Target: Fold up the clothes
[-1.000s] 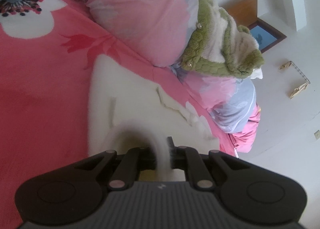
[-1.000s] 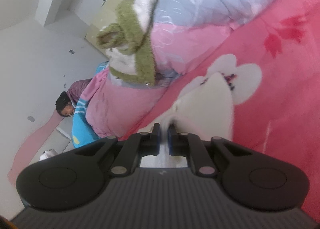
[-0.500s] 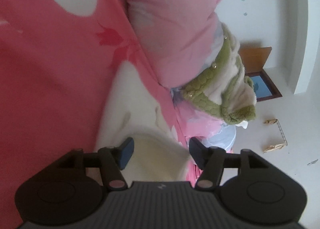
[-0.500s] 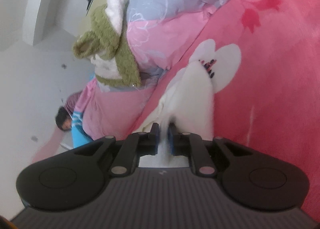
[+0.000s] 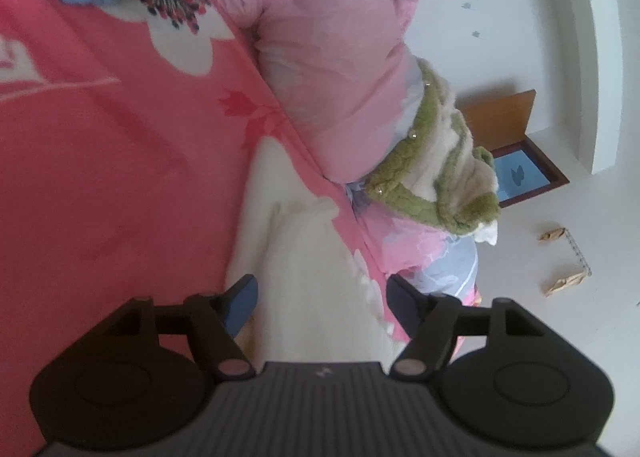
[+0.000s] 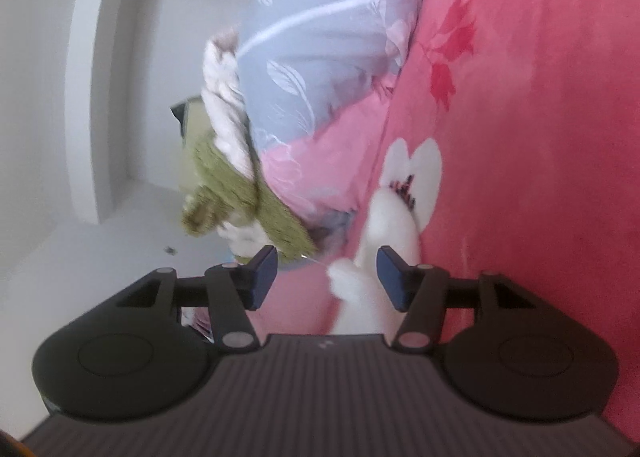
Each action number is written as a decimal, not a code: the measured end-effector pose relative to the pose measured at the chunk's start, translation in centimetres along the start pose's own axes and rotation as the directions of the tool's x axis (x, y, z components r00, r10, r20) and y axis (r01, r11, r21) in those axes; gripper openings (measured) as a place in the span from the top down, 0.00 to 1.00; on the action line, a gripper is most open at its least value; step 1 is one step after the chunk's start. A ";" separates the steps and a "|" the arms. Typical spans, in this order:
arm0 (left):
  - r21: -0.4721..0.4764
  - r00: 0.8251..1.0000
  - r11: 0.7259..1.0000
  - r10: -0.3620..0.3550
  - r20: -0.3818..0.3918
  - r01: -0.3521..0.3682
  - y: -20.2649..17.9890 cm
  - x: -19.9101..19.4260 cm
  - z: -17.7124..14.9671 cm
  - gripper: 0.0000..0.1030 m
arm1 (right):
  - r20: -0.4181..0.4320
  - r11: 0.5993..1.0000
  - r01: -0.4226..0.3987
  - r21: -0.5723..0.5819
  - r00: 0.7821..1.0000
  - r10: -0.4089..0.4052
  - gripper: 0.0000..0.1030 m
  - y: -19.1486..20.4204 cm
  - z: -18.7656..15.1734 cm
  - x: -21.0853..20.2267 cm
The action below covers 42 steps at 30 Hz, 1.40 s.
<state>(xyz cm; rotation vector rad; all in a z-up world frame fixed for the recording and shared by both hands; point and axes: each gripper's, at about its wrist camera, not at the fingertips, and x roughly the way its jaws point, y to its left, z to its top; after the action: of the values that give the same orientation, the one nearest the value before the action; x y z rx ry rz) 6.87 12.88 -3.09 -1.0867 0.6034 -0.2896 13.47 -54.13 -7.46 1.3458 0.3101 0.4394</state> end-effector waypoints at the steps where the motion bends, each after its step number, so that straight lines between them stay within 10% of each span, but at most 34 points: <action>1: 0.014 1.000 1.000 0.002 0.006 -0.002 -0.2 -0.8 -0.5 0.30 | 0.004 1.000 -0.012 0.005 1.000 0.012 0.47 0.3 -0.3 -0.6; 8: 0.141 1.000 0.990 -0.012 -0.024 0.015 -2.0 -4.7 -3.9 0.29 | -0.106 0.999 -0.013 0.052 0.994 0.019 0.45 2.9 -4.7 -4.6; 19: 0.236 0.979 0.969 0.118 -0.164 -0.078 -1.2 -0.8 -10.1 0.26 | -0.288 0.938 0.339 0.072 0.907 -0.306 0.38 4.1 -11.6 -5.5; 32: 0.336 0.992 0.934 0.125 0.016 -0.123 -1.9 2.3 -10.2 0.25 | -0.183 0.945 0.324 0.045 0.933 -0.311 0.38 3.4 -11.6 -1.6; 38: 0.339 0.986 0.926 0.161 0.044 -0.167 -2.1 4.0 -9.3 0.53 | -0.175 0.960 0.280 -0.016 0.945 -0.278 0.44 3.0 -11.2 0.0; 42: 0.329 0.985 0.929 0.169 0.026 -0.168 -1.9 5.1 -8.5 0.77 | -0.176 0.965 0.261 -0.001 0.950 -0.257 0.75 1.9 -10.6 1.2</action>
<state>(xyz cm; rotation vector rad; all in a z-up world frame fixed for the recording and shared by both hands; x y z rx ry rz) 6.06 3.18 -5.76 -0.7057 0.6214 -0.2323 9.39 -44.08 -7.75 1.2689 0.6314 0.3339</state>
